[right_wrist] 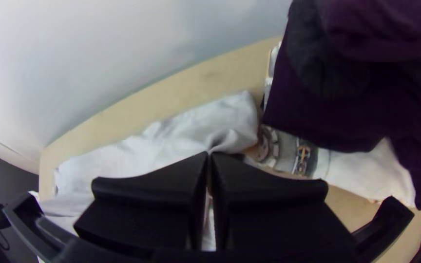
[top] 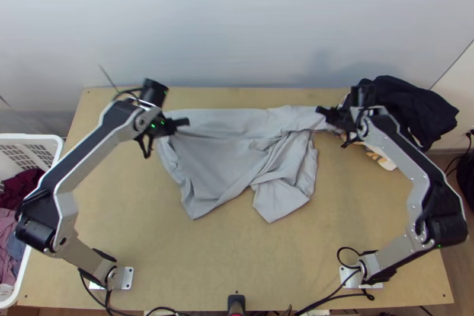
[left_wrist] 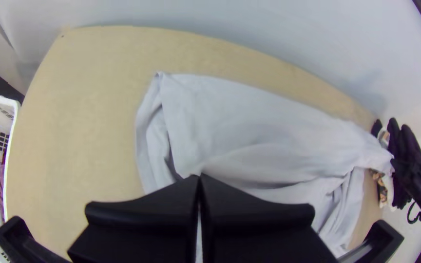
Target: Fold the t-shirt
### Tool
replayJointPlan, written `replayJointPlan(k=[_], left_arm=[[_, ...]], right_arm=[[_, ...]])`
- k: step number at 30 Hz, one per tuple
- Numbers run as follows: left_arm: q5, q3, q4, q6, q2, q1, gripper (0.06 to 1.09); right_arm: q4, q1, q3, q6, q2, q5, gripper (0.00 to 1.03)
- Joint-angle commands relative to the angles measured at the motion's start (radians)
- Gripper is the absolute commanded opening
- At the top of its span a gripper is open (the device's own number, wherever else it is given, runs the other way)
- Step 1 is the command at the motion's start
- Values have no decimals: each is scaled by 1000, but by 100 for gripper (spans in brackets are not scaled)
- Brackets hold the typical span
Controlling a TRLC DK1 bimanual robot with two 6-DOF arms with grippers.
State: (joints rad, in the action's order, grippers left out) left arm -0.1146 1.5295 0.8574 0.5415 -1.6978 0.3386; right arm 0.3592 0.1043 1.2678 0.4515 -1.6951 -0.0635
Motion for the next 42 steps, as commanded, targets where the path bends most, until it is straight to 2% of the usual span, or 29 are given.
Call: replayJointPlan(k=[1, 12, 14, 17, 20, 23, 27, 31, 36, 42], left_arm=[[-16, 96, 0, -14, 67, -87, 10], [-154, 316, 0, -48, 211, -108, 10], [-188, 377, 0, -68, 231, -110, 10], [-221, 451, 0, -94, 268, -110, 10], [-234, 498, -3, -121, 311, -107, 10], [-250, 544, -4, -144, 354, -107, 10], [-250, 558, -55, -179, 441, -105, 10], [-240, 572, -106, -255, 521, -62, 10], [-232, 612, -106, -376, 604, -27, 10], [-177, 672, -15, -483, 684, -12, 10]], right_arm=[[124, -15, 159, 4, 94, 7, 3], [365, -14, 513, -10, 176, 10, 3], [391, -3, 579, -40, 193, 56, 3], [394, 35, 636, -148, 247, 177, 3], [394, 81, 679, -224, 310, 260, 3], [386, 179, 699, -330, 379, 387, 3], [396, 265, 742, -415, 449, 525, 3], [411, 278, 803, -419, 509, 531, 3], [538, 293, 983, -421, 517, 530, 3], [618, 296, 1013, -488, 603, 522, 3]])
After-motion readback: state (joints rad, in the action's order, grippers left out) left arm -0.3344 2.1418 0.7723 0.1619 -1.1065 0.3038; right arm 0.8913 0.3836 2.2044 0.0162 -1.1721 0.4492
